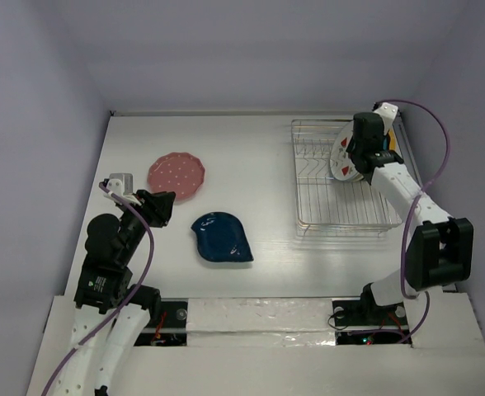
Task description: Unload the plates from the dish rack
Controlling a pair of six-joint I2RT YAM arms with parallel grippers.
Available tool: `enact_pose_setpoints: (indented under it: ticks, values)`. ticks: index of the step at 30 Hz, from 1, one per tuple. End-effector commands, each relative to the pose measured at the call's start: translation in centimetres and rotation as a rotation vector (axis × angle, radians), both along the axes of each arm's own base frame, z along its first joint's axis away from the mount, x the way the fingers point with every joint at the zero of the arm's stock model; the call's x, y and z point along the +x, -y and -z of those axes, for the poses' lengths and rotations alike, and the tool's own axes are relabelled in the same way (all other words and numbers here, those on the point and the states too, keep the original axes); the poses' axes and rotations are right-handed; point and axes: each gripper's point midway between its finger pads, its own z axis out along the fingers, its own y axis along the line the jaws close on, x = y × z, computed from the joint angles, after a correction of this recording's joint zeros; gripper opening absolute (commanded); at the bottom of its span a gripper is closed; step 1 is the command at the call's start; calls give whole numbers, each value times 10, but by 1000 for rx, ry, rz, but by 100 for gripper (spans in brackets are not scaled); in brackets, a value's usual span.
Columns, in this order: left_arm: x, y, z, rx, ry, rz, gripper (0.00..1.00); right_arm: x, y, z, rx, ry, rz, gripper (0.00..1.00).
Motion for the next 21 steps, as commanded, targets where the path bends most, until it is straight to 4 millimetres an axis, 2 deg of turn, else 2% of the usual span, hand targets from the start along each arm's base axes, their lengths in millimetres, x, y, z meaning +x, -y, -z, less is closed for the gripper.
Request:
enact_pose_setpoints:
  ticks: [1,5,8,15,21]
  values:
    - [2,2,-13,-9,37,7,24,-11,21,-33,-26,88,74,43]
    - [2,3,-14,-10,38,15,24,-20,13,-61,14,167,25,42]
    - [2,3,-13,-10,38,15,24,-23,12,-65,21,177,19,41]
    - [2,3,-14,-10,39,10,24,-11,15,-33,-9,94,39,41]
    - [2,3,-14,-8,38,12,24,1,16,-21,-21,58,29,40]
